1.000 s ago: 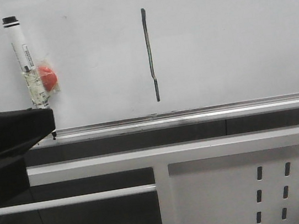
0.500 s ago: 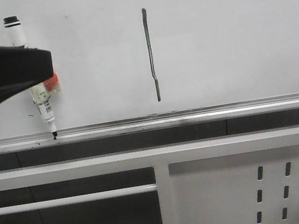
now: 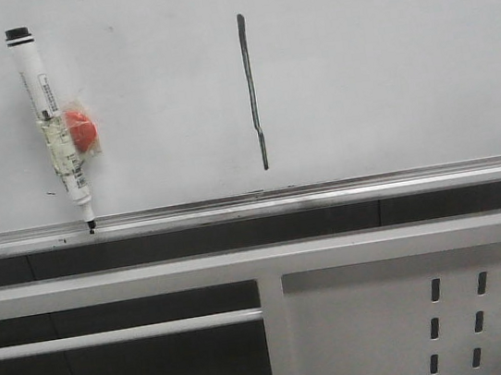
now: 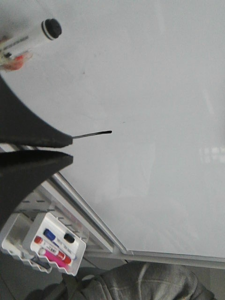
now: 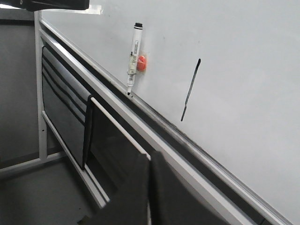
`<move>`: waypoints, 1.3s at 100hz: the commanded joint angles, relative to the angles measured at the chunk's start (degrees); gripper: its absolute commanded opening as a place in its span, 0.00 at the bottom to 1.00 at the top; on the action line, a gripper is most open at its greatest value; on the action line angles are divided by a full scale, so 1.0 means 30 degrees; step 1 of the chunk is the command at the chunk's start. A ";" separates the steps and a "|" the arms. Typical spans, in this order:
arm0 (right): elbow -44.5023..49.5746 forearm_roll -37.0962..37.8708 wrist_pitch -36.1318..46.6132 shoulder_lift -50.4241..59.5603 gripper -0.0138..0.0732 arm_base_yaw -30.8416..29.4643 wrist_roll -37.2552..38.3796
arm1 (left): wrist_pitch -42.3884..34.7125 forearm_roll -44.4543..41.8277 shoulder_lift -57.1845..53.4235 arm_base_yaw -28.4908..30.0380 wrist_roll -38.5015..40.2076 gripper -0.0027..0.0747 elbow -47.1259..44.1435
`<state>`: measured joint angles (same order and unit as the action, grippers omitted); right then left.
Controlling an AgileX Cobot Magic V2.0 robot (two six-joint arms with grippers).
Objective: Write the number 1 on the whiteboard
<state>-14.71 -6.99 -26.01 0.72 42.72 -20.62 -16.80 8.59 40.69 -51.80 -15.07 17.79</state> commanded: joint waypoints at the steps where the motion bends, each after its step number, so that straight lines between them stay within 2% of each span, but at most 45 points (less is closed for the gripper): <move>1: -0.0422 -0.0029 0.1403 0.0271 0.08 -0.0086 0.0042 | -0.1385 -0.0137 -0.0159 0.0236 -0.1685 0.01 0.0686; 27: -0.0422 -0.0029 0.1403 0.0271 0.08 -0.0086 0.0042 | -0.4028 -0.0127 -0.0950 0.0124 -0.2032 0.01 0.0686; 39: -0.0422 -0.0029 0.1403 0.0271 0.08 -0.0086 0.0042 | -0.3612 -0.0217 -0.2303 0.0786 -0.2032 0.01 0.0590; 49: -0.0422 -0.0029 0.1403 0.0271 0.08 -0.0086 0.0042 | -0.2182 0.0685 -0.3806 0.2435 -0.1422 0.01 0.0279; 59: -0.0422 -0.0029 0.1403 0.0271 0.08 -0.0086 0.0042 | -0.1262 0.1759 -0.5367 0.4995 -0.0541 0.01 -0.0470; 77: -0.0422 -0.0029 0.1403 0.0271 0.08 -0.0086 0.0042 | -0.0985 0.3063 -0.9032 0.9546 0.1405 0.01 -0.2492; 94: -0.0422 -0.0029 0.1403 0.0271 0.08 -0.0086 0.0042 | 0.1769 0.3768 -1.2854 1.3168 0.1831 0.01 -0.4416; 102: -0.0422 -0.0029 0.1403 0.0271 0.08 -0.0086 0.0042 | 0.2881 0.4329 -1.4188 1.4186 0.1831 0.01 -0.5018; 108: -0.0422 -0.0029 0.1403 0.0271 0.08 -0.0086 0.0042 | 0.3084 0.4565 -1.3860 1.4747 0.1831 0.01 -0.5423; 123: -0.0422 -0.0029 0.1403 0.0271 0.08 -0.0086 0.0042 | 0.3296 0.4608 -1.3426 1.5402 0.1831 0.01 -0.6702; 130: -0.0422 -0.0029 0.1403 0.0271 0.08 -0.0086 0.0042 | 0.4675 0.4402 -1.3426 1.5483 0.1560 0.01 -0.6648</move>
<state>-14.71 -6.99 -26.14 0.72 42.72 -20.50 -1.99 21.85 -0.34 -5.68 -10.13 -0.24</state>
